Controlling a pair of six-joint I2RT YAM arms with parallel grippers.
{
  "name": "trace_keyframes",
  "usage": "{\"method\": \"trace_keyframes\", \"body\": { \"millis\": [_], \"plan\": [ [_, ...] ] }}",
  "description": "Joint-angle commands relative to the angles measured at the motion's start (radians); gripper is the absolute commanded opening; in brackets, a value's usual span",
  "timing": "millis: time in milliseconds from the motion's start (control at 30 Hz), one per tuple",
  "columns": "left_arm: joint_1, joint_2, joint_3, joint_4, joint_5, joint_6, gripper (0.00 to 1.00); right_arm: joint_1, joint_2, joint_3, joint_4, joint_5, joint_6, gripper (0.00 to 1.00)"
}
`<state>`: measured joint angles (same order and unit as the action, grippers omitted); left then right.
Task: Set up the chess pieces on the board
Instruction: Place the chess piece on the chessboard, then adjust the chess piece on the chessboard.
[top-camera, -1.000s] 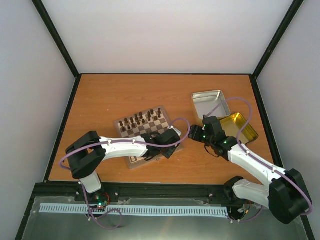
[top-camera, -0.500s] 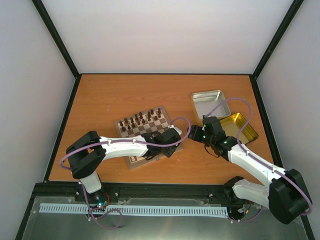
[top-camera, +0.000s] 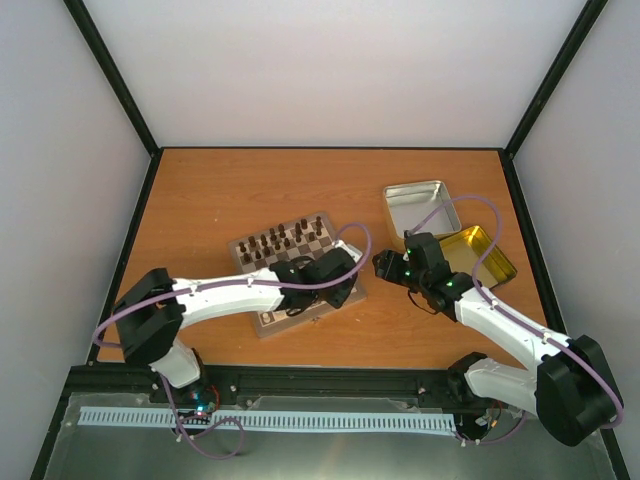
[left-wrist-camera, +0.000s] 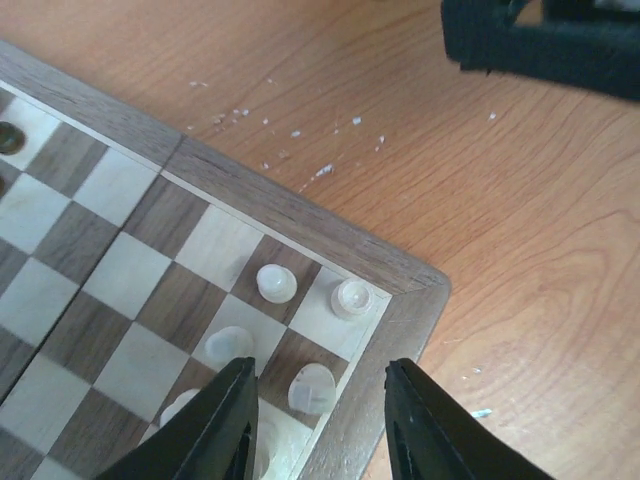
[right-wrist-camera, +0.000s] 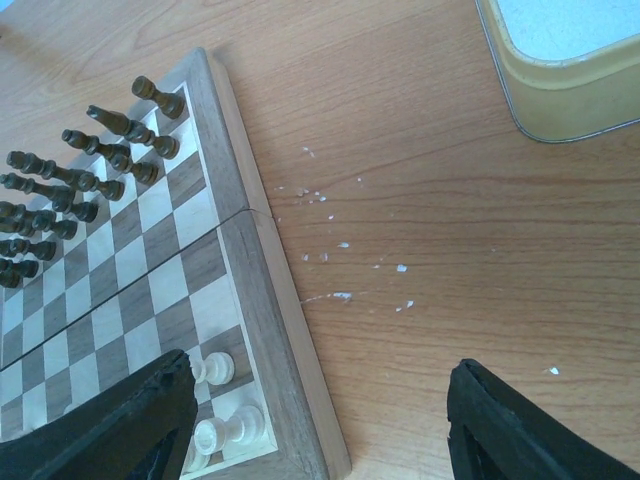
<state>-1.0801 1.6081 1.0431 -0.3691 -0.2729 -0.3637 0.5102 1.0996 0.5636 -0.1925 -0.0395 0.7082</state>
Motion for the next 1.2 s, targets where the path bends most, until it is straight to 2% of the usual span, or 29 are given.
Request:
{"method": "trace_keyframes", "body": {
  "millis": [0,233,333,433,500,600,833,967,1167],
  "plan": [
    [0.011,-0.105,0.048,-0.09,-0.003,-0.053,0.38,-0.011,0.007,-0.01,0.019,-0.003,0.01,0.69],
    [0.12,-0.376,-0.018,-0.281,0.069,-0.015,0.52,-0.01,0.006,-0.011,0.022,-0.011,0.01,0.69],
    [0.178,-0.47,-0.017,-0.372,0.191,0.018,0.61,-0.01,0.013,-0.018,0.034,-0.018,0.018,0.68],
    [0.245,-0.487,-0.003,-0.448,0.335,0.028,0.63,-0.01,0.02,-0.026,0.052,-0.032,0.029,0.68],
    [0.27,-0.469,-0.013,-0.478,0.407,0.031,0.59,-0.01,0.022,-0.03,0.06,-0.037,0.033,0.68],
    [0.293,-0.427,-0.037,-0.504,0.47,0.04,0.45,-0.01,0.019,-0.032,0.061,-0.042,0.032,0.68],
    [0.359,-0.312,-0.051,-0.528,0.507,0.076,0.2,-0.01,-0.01,-0.057,0.076,-0.046,0.033,0.68],
    [0.362,-0.237,-0.042,-0.53,0.506,0.086,0.18,-0.01,-0.015,-0.066,0.082,-0.052,0.033,0.68],
    [0.362,-0.153,-0.025,-0.532,0.505,0.089,0.21,-0.01,-0.028,-0.075,0.087,-0.066,0.03,0.68]
  ]
}}
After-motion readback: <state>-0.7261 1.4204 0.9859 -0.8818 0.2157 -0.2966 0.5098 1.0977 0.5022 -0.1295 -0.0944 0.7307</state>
